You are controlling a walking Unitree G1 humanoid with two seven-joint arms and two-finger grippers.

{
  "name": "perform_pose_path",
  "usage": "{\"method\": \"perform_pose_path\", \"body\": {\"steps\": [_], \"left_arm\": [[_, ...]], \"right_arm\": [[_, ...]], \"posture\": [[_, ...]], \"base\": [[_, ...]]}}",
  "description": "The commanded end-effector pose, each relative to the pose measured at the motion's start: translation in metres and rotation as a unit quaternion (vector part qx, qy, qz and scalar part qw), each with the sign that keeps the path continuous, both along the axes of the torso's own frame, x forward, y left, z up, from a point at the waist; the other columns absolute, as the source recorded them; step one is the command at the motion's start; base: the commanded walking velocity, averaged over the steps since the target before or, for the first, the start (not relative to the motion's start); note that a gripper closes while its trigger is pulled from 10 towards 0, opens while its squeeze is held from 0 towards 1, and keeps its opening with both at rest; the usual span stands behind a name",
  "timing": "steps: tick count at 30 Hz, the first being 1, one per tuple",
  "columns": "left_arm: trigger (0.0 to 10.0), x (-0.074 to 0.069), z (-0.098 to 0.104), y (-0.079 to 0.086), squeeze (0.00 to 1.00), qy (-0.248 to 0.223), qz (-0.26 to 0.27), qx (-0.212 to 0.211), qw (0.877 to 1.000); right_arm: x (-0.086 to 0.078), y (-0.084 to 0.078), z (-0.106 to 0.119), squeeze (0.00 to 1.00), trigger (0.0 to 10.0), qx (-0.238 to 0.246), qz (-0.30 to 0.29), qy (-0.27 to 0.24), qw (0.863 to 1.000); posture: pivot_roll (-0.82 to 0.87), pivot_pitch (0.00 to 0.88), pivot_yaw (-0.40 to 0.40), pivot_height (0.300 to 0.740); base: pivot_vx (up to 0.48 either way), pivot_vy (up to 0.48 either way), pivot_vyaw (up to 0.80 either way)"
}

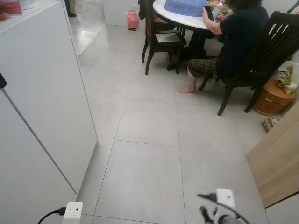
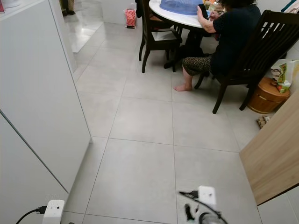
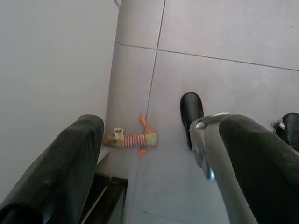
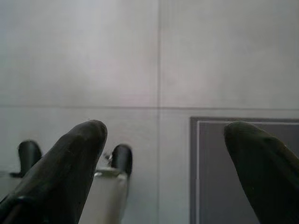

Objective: Restocking fridge

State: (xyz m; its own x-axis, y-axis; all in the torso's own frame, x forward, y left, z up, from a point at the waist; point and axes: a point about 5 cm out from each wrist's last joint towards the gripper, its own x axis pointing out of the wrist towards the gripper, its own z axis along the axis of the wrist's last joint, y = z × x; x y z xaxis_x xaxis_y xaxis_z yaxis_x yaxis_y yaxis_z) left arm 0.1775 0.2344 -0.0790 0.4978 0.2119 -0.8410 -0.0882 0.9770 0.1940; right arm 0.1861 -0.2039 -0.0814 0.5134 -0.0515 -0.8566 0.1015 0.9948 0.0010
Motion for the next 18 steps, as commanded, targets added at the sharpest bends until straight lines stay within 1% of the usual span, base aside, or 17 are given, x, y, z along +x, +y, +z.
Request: {"method": "perform_pose_path", "body": {"steps": [1,4,6,11,18], "left_arm": [[10.0,-0.0012,-0.0014,-0.0037,0.00,0.000,-0.004,-0.005,1.000],[10.0,-0.0005,-0.0012,-0.0044,0.00,-0.002,-0.004,-0.006,1.000],[10.0,-0.0007,-0.0014,-0.0054,0.00,-0.004,-0.004,-0.008,1.000],[10.0,-0.0031,-0.0024,-0.0045,0.00,-0.001,-0.006,-0.009,1.000],[10.0,-0.0054,-0.0034,-0.0044,0.00,0.004,-0.012,-0.014,1.000]], "right_arm": [[0.0012,-0.0109,0.0028,0.00,10.0,-0.012,0.009,-0.004,1.000],[-0.0018,-0.0116,0.0015,0.00,10.0,-0.010,0.007,-0.001,1.000],[-0.0068,-0.0127,-0.0006,0.00,10.0,-0.008,0.009,0.006,1.000],[-0.0072,-0.0144,-0.0005,0.00,10.0,-0.011,0.008,0.008,1.000],[-0.0070,-0.0097,-0.0015,0.00,10.0,-0.014,0.012,0.014,1.000]], "posture": [[-0.05,0.000,-0.083,0.740],[-0.05,0.000,-0.083,0.740],[-0.05,0.000,-0.084,0.740],[-0.05,0.000,-0.083,0.740],[-0.05,0.000,-0.082,0.740]], "base": [[0.000,0.000,0.80],[0.000,0.000,0.80],[0.000,0.000,0.80],[0.000,0.000,0.80],[0.000,0.000,0.80]]}}
